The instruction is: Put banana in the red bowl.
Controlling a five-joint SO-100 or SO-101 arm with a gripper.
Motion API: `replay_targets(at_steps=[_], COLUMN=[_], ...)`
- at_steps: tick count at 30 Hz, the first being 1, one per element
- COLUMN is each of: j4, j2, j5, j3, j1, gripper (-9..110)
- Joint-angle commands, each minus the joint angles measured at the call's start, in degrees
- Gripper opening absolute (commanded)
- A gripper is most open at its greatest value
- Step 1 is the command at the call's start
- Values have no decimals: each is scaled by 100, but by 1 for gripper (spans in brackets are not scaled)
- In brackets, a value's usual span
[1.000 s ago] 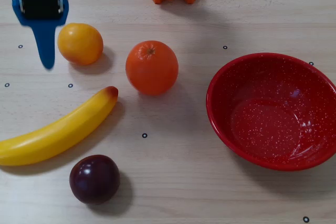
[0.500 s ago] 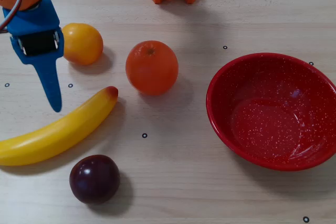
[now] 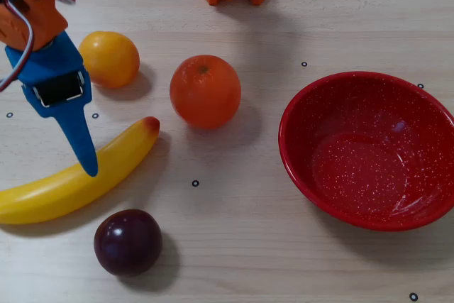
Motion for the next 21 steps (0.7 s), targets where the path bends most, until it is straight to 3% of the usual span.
replay_targets(at_steps=[1,21], j4=[-114,-510], j2=[290,-457], j5=[-211,-589], j3=[-650,-1257], j1=[53,-167], gripper=[42,43])
